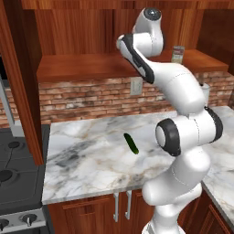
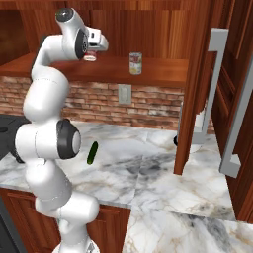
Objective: Restock the canned food cabinet by taking the new fresh canned food from the counter and placing it in the cabinet. Then, take the old canned food from the cabinet and place it on the counter.
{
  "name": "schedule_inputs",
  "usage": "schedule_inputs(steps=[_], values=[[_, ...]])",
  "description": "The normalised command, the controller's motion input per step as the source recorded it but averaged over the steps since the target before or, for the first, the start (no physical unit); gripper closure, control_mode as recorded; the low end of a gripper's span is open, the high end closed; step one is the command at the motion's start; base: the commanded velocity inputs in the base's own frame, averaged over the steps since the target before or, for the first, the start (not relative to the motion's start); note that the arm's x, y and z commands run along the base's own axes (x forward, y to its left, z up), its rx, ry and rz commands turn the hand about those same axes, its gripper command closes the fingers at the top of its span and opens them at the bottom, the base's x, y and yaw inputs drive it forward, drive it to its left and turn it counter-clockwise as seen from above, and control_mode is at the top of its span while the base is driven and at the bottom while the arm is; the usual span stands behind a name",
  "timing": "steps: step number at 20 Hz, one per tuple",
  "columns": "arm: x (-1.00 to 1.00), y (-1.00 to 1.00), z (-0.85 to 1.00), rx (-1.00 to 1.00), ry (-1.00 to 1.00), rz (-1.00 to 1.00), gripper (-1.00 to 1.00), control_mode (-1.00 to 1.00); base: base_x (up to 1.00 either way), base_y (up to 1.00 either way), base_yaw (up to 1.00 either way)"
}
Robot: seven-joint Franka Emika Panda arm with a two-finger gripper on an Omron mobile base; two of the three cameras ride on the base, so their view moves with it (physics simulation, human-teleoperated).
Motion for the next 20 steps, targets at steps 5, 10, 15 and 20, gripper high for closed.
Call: schedule_inputs(steps=[5,10,15,20], values=[[-1.00,0.50,0.25,-0.01,-0.47,0.18,1.00,-1.00,0.00,0.00,0.00],[-1.00,0.51,0.32,0.00,-0.28,0.22,1.00,-1.00,0.00,0.00,0.00],[-1.00,0.35,0.28,0.03,0.03,0.35,1.00,-1.00,0.00,0.00,0.00],[-1.00,0.12,0.07,0.06,0.31,0.41,1.00,-1.00,0.00,0.00,0.00]])
